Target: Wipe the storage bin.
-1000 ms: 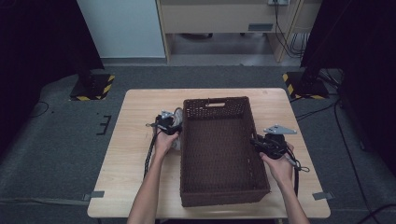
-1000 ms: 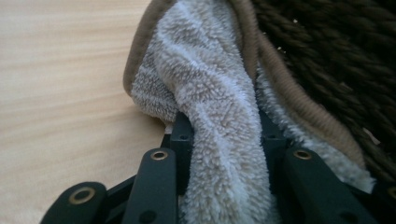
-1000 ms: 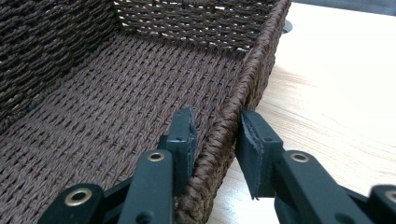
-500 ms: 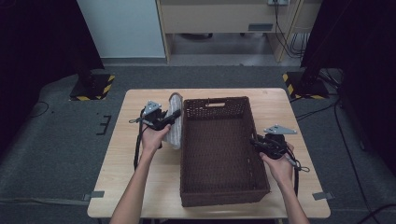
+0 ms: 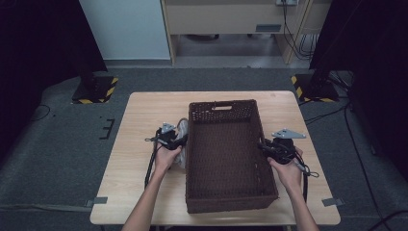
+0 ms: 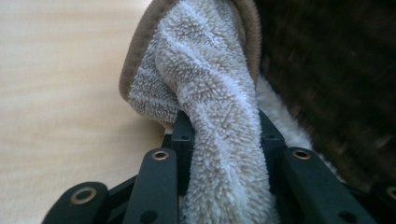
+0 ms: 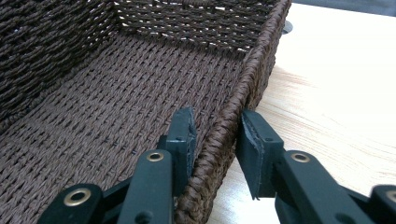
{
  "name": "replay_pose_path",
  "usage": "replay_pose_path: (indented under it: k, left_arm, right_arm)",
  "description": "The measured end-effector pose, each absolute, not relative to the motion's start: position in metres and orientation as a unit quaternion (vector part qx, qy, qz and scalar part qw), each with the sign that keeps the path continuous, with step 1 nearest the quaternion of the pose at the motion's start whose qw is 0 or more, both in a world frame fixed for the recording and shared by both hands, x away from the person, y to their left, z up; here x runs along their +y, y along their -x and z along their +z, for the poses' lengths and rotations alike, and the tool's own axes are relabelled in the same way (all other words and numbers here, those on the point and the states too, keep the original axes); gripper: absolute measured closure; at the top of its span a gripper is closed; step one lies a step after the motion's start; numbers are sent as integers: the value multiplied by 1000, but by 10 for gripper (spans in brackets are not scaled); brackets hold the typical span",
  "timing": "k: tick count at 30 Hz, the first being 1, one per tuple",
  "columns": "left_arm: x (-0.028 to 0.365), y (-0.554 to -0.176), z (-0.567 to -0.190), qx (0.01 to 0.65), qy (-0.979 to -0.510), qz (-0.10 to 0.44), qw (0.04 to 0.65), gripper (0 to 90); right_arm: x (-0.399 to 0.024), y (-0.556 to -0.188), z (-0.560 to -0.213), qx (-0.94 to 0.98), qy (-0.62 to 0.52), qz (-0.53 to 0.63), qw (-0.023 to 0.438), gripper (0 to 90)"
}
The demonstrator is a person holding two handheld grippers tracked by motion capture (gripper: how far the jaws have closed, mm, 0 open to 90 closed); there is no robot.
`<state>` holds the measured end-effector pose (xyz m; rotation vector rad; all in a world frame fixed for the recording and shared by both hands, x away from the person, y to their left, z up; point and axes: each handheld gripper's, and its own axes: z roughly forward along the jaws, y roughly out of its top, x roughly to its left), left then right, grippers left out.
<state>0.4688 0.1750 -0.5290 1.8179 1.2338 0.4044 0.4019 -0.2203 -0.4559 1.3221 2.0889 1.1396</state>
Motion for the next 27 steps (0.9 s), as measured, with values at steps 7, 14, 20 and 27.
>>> replay_pose_path:
  k: [7, 14, 20, 27]
  left_arm:
    - [195, -457, -493, 493, -711, 176, 469, 671]
    - [203, -425, -437, 450, -699, 195, 521, 669]
    - [190, -403, -443, 437, -708, 174, 527, 669]
    - [187, -399, -459, 451, -704, 181, 518, 668]
  right_arm:
    - [-220, -401, -455, 749, -476, 409, 214, 644]
    - [-221, -398, -443, 744, -467, 422, 226, 593]
    - [-229, -391, -444, 754, -456, 415, 226, 556]
    - [-231, -382, -446, 750, -444, 432, 230, 595]
